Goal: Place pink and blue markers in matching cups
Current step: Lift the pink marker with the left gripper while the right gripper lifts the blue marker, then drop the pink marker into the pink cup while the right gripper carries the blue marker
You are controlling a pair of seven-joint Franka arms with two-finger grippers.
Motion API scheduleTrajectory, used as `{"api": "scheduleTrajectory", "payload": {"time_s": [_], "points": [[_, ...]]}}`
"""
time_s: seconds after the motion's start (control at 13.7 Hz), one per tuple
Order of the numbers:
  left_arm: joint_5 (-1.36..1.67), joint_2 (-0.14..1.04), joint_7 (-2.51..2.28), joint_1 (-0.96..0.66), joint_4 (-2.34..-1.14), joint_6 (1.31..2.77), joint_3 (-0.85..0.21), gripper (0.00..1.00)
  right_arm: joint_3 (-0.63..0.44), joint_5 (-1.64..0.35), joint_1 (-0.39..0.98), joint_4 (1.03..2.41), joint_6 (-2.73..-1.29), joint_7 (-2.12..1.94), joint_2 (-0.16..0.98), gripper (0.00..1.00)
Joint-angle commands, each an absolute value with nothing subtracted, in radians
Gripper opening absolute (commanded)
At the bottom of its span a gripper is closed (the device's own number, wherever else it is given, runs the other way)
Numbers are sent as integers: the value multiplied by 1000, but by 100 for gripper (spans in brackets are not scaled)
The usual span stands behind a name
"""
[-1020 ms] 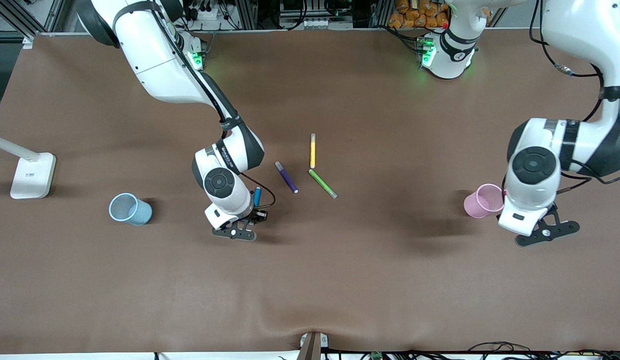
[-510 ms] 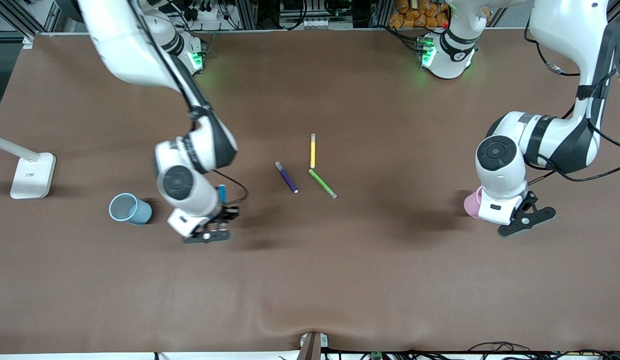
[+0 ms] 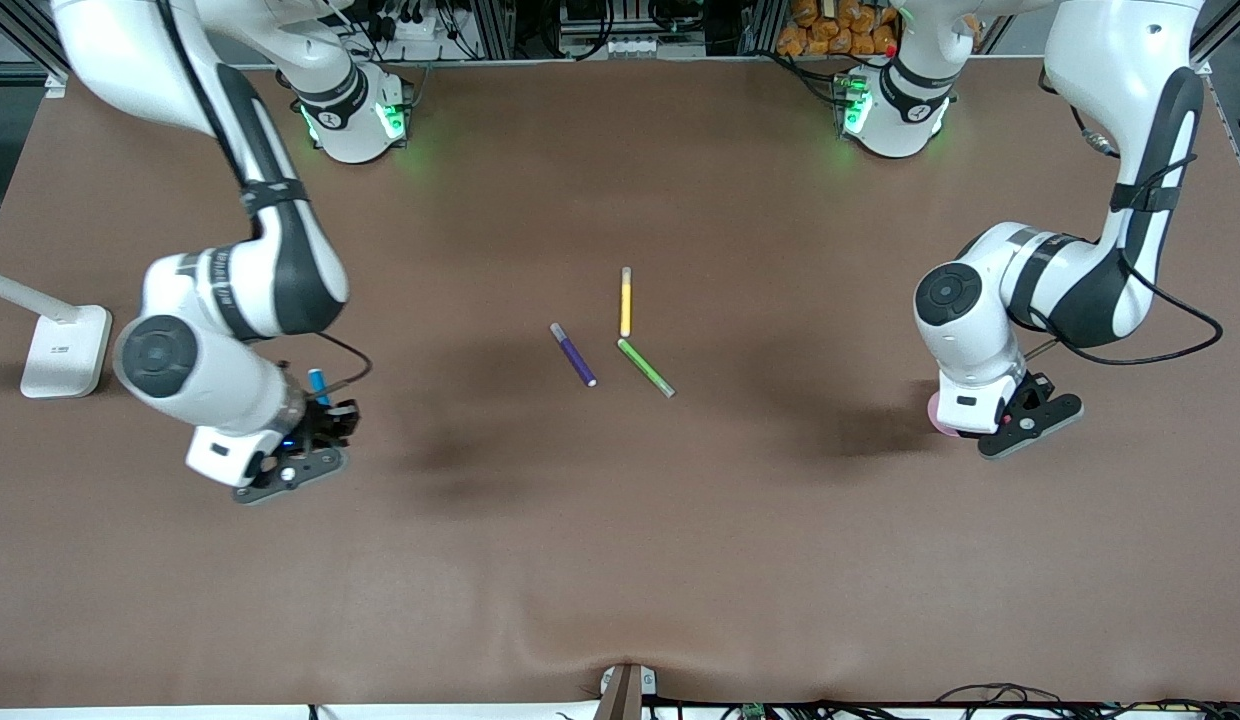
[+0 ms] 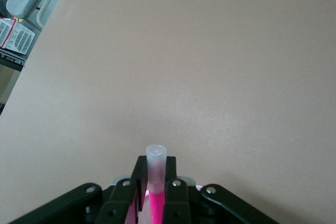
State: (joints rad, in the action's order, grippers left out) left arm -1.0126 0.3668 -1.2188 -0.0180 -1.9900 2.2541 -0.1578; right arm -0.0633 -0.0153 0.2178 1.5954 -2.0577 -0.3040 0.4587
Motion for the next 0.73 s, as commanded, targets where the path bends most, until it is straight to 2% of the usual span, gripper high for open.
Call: {"api": "scheduleTrajectory", "payload": {"time_s": [0.0, 0.07, 0.15, 0.22, 0.29, 0.36, 0.44, 0.66], "points": [[-1037, 334, -1256, -17, -2020, 2266, -160, 0, -41, -18, 184, 1631, -2063, -444, 416, 0], [-1037, 334, -1262, -17, -2020, 2266, -160, 0, -41, -20, 180, 1631, -2066, -481, 411, 0], [-1037, 336, -1262, -18, -2020, 2264, -161, 5, -40, -34, 158, 1635, -2066, -506, 408, 0], [-1037, 340, -1261, -20, -2019, 2264, -160, 14, -41, -72, 149, 1637, -2066, -552, 408, 0], [-1037, 341, -1256, -21, -2014, 2263, -161, 30, -43, -102, 140, 1637, -2068, -608, 407, 0], [-1037, 342, -1253, -23, -2014, 2261, -160, 72, -41, -118, 115, 1637, -2068, -652, 407, 0], [-1037, 342, -1252, -26, -2014, 2261, -161, 99, -41, -127, 109, 1637, -2069, -694, 402, 0], [-1037, 341, -1232, -28, -2010, 2257, -161, 100, -41, -170, 89, 1640, -2069, -797, 393, 0]]}}
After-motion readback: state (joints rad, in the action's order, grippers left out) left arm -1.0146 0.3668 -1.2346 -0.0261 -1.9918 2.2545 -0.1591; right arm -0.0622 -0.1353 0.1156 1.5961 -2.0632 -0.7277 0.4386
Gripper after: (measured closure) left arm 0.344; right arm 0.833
